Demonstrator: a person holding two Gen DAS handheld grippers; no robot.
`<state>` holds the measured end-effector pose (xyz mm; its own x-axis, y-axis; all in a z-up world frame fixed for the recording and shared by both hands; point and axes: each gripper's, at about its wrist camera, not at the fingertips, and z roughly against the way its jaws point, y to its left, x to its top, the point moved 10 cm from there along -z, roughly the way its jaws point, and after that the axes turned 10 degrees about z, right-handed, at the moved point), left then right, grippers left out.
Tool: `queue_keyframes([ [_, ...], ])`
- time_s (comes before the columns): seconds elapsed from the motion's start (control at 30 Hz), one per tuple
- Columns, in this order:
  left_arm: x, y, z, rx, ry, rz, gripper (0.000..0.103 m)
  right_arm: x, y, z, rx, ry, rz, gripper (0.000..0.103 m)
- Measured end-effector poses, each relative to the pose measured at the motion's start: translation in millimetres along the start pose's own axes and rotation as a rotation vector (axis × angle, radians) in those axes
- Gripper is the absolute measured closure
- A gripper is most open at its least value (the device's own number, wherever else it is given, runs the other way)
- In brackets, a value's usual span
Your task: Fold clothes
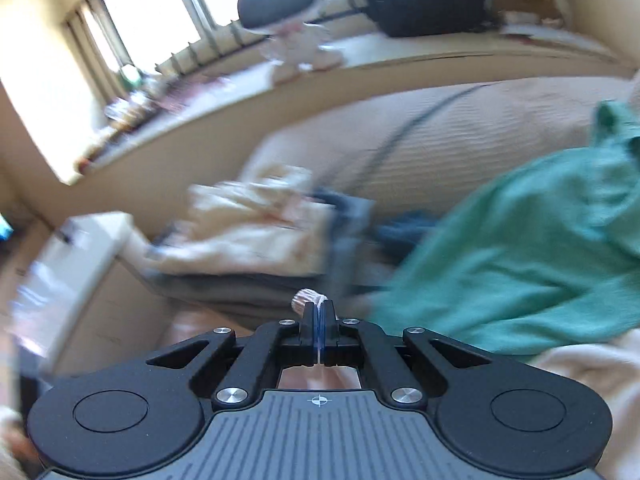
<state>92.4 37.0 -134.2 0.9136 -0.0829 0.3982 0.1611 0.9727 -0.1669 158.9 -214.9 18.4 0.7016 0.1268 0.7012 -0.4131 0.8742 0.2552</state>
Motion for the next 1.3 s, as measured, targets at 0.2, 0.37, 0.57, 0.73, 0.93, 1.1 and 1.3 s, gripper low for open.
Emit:
queue_keyframes([
  [0.2, -15.5, -5.5, 19.6, -0.057, -0.006, 0.011, 0.020, 11.5, 76.4, -49.7, 0.181, 0.030, -0.025, 0.102],
  [0.37, -21.3, -6.0, 31.4, -0.066, -0.037, -0.001, 0.020, 7.7, 116.6, -112.6, 0.212, 0.077, -0.034, 0.102],
  [0.57, -24.0, -1.7, 34.6, -0.076, -0.048, -0.004, 0.020, -2.6, 130.9, -165.1, 0.141, 0.151, 0.014, 0.102],
  [0.73, -23.2, 0.9, 37.0, -0.082, -0.062, 0.006, 0.019, -2.5, 125.2, -144.0, 0.107, 0.114, 0.043, 0.093],
  [0.93, -17.0, 2.1, 51.8, -0.109, -0.111, 0.048, 0.018, -4.4, 97.2, -45.7, 0.039, 0.057, 0.142, 0.080],
  [1.1, -1.2, 6.2, 63.5, -0.136, -0.136, 0.107, 0.016, -47.9, 41.0, 67.5, -0.130, 0.063, 0.154, 0.067],
  [1.3, 37.6, -11.2, 73.6, -0.188, -0.159, 0.137, 0.015, -111.4, -26.7, 203.8, -0.400, 0.035, 0.039, 0.065],
])
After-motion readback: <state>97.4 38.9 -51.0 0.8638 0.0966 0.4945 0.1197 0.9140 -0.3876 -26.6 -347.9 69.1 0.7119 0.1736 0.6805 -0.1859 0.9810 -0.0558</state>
